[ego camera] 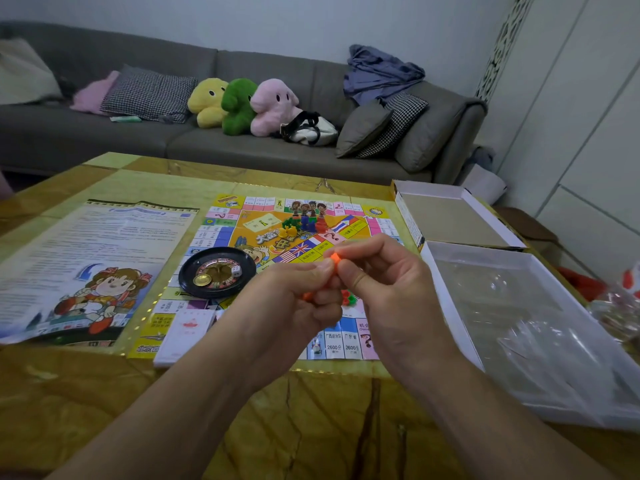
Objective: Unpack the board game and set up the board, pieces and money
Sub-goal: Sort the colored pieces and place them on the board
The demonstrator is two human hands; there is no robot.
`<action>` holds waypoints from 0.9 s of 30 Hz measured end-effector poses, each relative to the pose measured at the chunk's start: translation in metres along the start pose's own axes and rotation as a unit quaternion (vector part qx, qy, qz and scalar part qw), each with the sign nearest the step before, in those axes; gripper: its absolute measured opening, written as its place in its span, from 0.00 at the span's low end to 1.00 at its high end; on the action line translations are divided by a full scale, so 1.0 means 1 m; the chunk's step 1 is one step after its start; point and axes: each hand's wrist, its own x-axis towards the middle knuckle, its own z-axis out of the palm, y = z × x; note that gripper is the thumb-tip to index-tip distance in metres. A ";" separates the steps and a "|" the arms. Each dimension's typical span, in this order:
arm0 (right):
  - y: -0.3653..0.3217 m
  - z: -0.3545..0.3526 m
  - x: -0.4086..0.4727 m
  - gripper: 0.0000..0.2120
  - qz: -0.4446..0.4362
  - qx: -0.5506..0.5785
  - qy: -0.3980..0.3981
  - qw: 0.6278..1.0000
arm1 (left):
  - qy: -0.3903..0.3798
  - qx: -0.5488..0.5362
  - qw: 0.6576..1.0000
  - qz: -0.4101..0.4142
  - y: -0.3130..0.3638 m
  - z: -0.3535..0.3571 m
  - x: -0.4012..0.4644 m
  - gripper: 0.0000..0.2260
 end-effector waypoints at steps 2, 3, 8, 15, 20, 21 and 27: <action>0.000 0.001 0.002 0.05 -0.009 -0.025 -0.003 1.000 | 0.004 0.015 1.000 -0.010 0.002 -0.006 0.002 0.07; 0.002 0.002 0.002 0.06 -0.012 -0.044 -0.007 0.999 | 0.011 0.020 1.000 -0.021 0.004 -0.009 0.003 0.06; 0.010 0.009 0.009 0.10 -0.017 -0.170 -0.024 0.985 | 0.053 0.110 0.991 -0.051 0.015 -0.036 0.010 0.11; 0.050 0.004 0.035 0.14 0.067 -0.401 -0.056 0.912 | 0.246 0.177 0.953 0.003 0.033 -0.089 0.018 0.14; 0.075 0.021 0.039 0.20 0.080 -0.519 -0.162 0.835 | 0.288 0.162 0.944 0.016 0.032 -0.098 0.020 0.10; 0.077 0.025 0.040 0.20 0.081 -0.531 -0.177 0.825 | 0.281 0.163 0.946 0.014 0.032 -0.098 0.019 0.10; 0.083 0.037 0.043 0.16 0.079 -0.561 -0.227 0.792 | 0.202 0.151 0.968 0.012 0.028 -0.091 0.016 0.09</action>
